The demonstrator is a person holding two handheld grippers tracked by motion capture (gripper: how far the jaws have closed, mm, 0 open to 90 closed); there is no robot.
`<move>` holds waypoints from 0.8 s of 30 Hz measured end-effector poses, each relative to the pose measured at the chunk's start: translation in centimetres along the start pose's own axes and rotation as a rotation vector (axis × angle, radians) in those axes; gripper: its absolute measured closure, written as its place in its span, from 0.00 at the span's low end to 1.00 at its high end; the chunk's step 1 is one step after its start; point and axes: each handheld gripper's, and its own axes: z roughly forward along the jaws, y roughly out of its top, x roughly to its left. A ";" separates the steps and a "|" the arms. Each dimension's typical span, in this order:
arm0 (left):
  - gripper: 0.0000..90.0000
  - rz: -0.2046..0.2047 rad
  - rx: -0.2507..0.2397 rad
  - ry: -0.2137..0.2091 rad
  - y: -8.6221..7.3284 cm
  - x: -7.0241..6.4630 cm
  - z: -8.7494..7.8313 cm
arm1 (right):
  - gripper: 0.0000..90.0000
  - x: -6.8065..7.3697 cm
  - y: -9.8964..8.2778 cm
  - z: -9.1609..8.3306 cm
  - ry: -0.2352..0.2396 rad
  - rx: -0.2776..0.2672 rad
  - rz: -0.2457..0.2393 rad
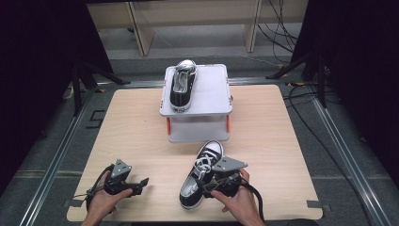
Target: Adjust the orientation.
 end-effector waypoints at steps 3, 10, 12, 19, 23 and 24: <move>0.17 0.048 0.000 -0.003 0.1 0.3 0.0 | 0.28 0.1 0.0 1.2 0.009 0.051 0.003; 0.17 0.000 0.003 -0.006 0.0 -0.1 0.1 | 0.63 0.6 0.2 1.3 0.026 0.085 -0.096; 0.17 0.017 0.009 -0.020 0.0 0.0 0.0 | 0.66 0.4 0.2 1.2 0.034 0.088 -0.112; 0.17 -0.011 -0.003 -0.009 0.0 -0.1 0.0 | 0.84 -1.3 0.3 -0.1 0.055 0.095 -0.117; 0.17 0.011 -0.009 -0.008 0.0 0.0 0.0 | 0.92 -2.6 0.0 -1.0 0.029 0.100 -0.127; 0.17 -0.009 -0.007 -0.008 0.0 -0.1 0.0 | 0.92 -3.1 -0.1 -1.4 0.021 0.097 -0.125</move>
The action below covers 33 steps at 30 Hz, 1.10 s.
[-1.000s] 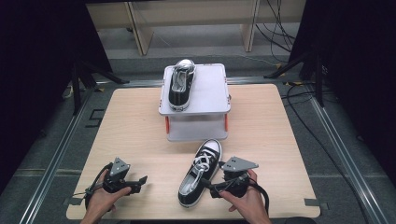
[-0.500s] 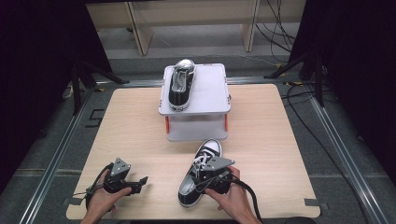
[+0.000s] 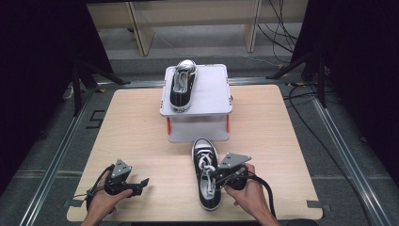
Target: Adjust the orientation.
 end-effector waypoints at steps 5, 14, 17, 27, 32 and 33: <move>0.17 0.016 0.002 -0.002 0.1 0.1 0.0 | 0.92 -1.7 -0.4 -1.1 -0.028 -0.002 0.023; 0.17 0.035 0.014 -0.010 0.1 0.2 -0.1 | 0.71 -1.4 -0.4 -0.7 -0.002 0.023 0.013; 0.17 0.041 0.016 -0.011 0.1 0.3 -0.1 | 0.71 -1.4 -0.2 -0.3 -0.008 0.040 0.014; 0.17 0.034 0.003 -0.004 0.1 0.2 0.3 | 0.78 -1.6 0.6 1.0 -0.042 0.102 -0.034; 0.17 0.040 0.002 -0.003 0.1 0.2 0.3 | 0.80 -1.7 1.0 1.5 -0.036 0.118 -0.039; 0.17 0.038 0.001 -0.002 0.1 0.2 0.3 | 0.80 -1.7 1.0 1.7 -0.033 0.123 -0.052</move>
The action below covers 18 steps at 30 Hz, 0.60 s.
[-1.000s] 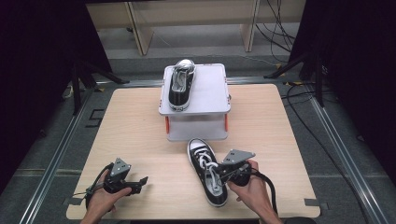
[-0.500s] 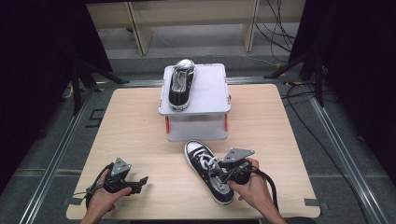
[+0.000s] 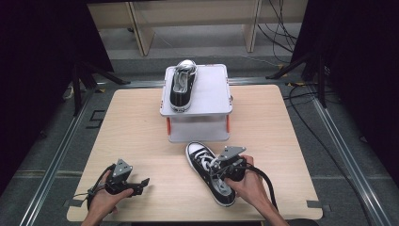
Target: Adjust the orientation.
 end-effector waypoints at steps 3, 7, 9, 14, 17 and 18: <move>0.17 0.000 0.009 0.004 0.0 0.1 0.0 | 0.81 0.0 0.2 0.2 0.004 0.012 0.009; 0.17 -0.029 0.006 0.005 -0.1 -0.1 0.0 | 0.83 0.0 0.3 0.4 -0.001 0.009 0.015; 0.17 -0.013 0.000 0.004 0.0 0.0 0.0 | 0.85 0.0 0.2 0.4 0.000 0.012 0.011; 0.17 -0.004 0.004 0.005 0.0 0.0 0.1 | 0.91 -0.2 0.2 0.2 0.008 0.020 -0.012; 0.17 -0.032 0.007 0.005 -0.1 -0.1 0.1 | 0.93 -0.3 0.2 0.2 0.002 0.012 -0.026; 0.17 -0.031 0.007 0.005 -0.1 -0.1 0.1 | 0.94 -0.3 0.2 0.2 0.001 0.012 -0.026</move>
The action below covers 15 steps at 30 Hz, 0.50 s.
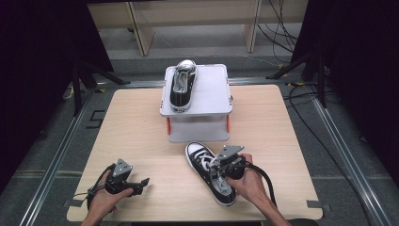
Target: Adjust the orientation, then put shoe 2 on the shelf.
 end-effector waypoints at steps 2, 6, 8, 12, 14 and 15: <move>0.17 0.000 0.000 -0.001 0.0 0.0 0.0 | 0.94 -0.1 0.0 -0.1 -0.001 0.004 0.011; 0.17 0.023 -0.002 -0.003 0.1 0.2 -0.1 | 0.95 -0.3 0.2 -0.2 0.005 0.007 -0.003; 0.17 0.033 -0.003 0.000 0.1 0.3 -0.1 | 0.95 -0.4 0.4 -0.4 0.019 -0.002 -0.010; 0.17 0.002 0.000 0.002 0.0 0.3 0.0 | 0.95 -0.6 1.0 -0.7 0.021 0.006 -0.025; 0.17 0.015 0.000 0.001 0.0 0.3 -0.1 | 0.95 -0.6 1.3 -0.7 0.026 0.008 -0.032; 0.17 0.014 -0.001 0.001 0.0 0.3 -0.1 | 0.96 -0.7 1.5 -0.8 0.034 0.010 -0.039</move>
